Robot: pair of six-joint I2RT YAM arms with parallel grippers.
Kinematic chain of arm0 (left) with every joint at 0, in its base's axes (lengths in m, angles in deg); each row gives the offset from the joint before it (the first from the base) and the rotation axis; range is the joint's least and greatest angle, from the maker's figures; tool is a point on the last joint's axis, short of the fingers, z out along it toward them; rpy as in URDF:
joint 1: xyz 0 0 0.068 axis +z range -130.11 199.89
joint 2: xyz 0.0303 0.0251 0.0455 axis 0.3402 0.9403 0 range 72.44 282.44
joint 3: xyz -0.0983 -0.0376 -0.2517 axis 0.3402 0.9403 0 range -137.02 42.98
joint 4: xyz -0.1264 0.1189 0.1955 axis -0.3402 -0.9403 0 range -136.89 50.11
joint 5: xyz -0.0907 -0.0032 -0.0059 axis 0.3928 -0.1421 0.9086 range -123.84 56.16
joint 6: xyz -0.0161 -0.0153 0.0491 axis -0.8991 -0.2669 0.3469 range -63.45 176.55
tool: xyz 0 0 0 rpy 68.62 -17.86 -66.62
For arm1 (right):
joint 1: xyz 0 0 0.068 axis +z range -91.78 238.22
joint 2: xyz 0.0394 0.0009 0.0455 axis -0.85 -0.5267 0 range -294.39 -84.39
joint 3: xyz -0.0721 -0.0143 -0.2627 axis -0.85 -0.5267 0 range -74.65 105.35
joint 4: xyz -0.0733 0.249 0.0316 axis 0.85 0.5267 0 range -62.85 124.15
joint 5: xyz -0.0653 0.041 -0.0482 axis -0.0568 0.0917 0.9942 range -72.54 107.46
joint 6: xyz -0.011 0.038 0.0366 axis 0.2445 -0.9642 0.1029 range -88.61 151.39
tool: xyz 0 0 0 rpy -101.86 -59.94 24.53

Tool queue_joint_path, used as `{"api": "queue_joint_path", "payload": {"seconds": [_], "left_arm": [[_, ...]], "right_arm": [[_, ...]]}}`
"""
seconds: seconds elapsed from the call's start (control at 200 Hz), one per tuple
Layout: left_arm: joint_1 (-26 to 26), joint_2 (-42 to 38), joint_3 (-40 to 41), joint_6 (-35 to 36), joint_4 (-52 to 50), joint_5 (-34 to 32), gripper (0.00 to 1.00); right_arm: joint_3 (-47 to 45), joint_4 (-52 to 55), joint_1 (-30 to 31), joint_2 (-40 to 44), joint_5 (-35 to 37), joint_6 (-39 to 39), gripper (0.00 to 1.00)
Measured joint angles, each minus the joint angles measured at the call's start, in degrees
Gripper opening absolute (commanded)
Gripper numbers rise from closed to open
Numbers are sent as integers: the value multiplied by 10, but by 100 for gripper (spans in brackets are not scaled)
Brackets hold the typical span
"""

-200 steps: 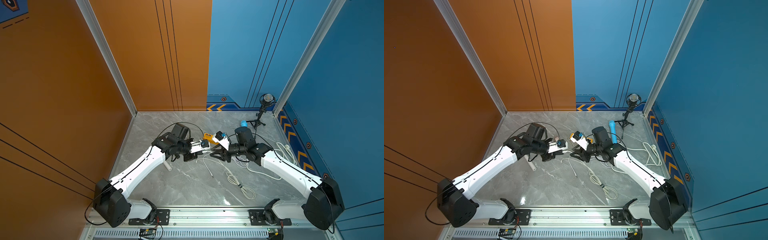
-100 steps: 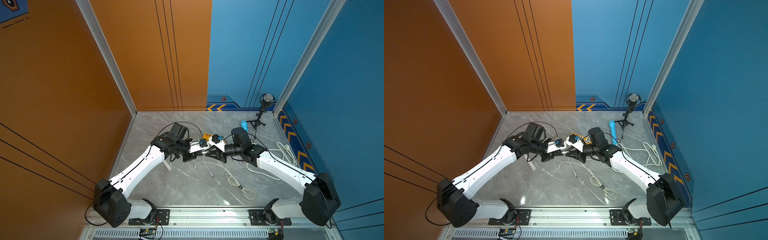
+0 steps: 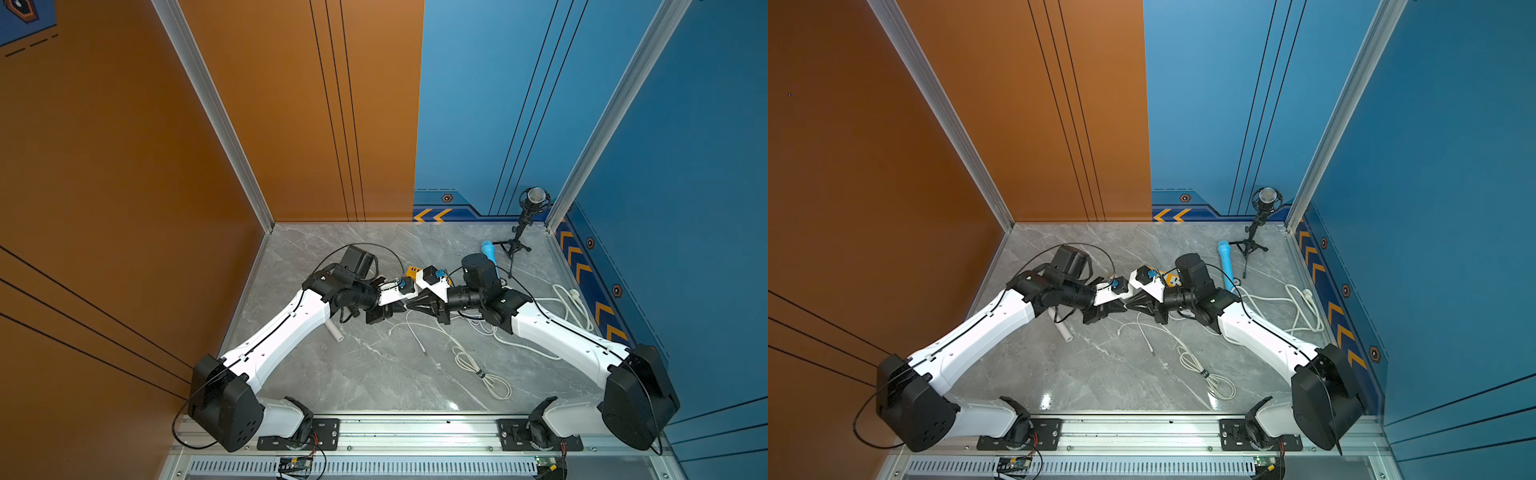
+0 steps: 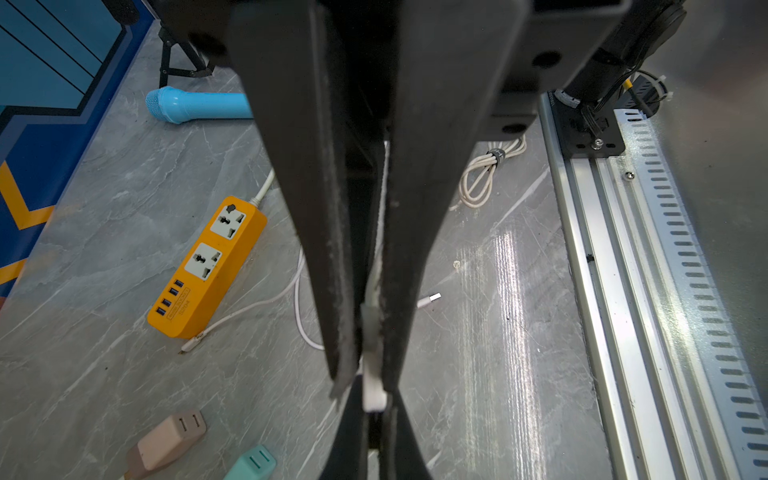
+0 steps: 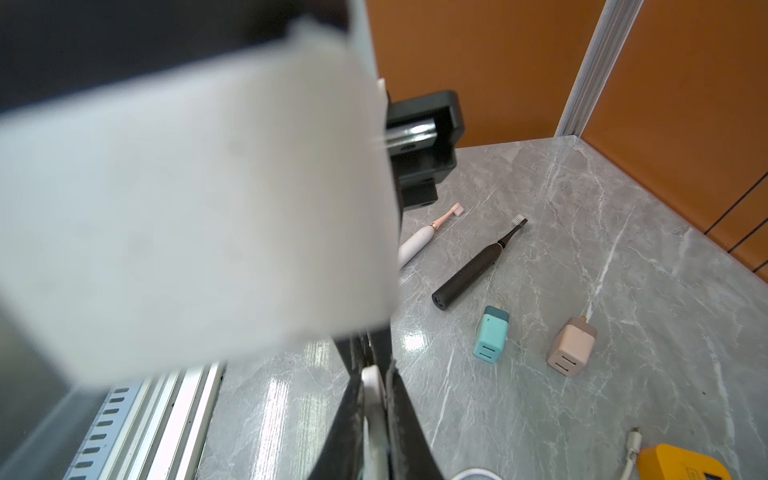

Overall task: Charge the electric toothbrush
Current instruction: Pick up the charging cable from the center of the board.

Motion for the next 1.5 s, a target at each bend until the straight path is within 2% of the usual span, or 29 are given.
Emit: {"api": "queue_joint_path", "payload": {"seconds": [0.11, 0.245, 0.305, 0.435, 0.55, 0.886, 0.996, 1.081, 1.121, 1.171, 1.211, 1.306, 1.396, 1.501], "left_arm": [[2, 0, 0, 0, 0, 1, 0], [3, 0, 0, 0, -2, 2, 0], [3, 0, 0, 0, -2, 2, 0], [3, 0, 0, 0, -2, 3, 0], [3, 0, 0, 0, -2, 5, 0], [4, 0, 0, -1, -2, 7, 0], [6, 0, 0, -4, -3, 10, 0], [6, 0, 0, -4, -4, 11, 0], [6, 0, 0, -5, -4, 11, 12], [7, 0, 0, -5, -4, 11, 36], [7, 0, 0, -5, -3, 9, 46], [6, -1, 1, -15, 3, -15, 50], [7, -16, 23, -20, 39, -78, 56], [7, -51, 82, 2, 90, -167, 70]], "right_arm": [[1, 21, -3, -5, 0, 10, 22], [2, 49, -9, -12, -2, 23, 11], [2, 51, -9, -13, -4, 22, 12], [4, 50, -9, -13, -6, 16, 22], [6, 39, -8, -11, -6, 1, 24], [11, 23, -5, -5, -10, -7, 12], [11, 23, -4, -5, -10, -6, 12], [12, 24, -4, -6, -10, -3, 7], [15, 28, -4, -7, -10, -3, 4], [16, 28, -4, -7, -8, -5, 0], [16, 27, -5, -7, -5, -13, 0], [16, 21, -17, -7, 26, -53, 0], [9, 6, -44, -5, 77, -125, 0], [-21, -20, -83, 9, 124, -237, 0]]}}
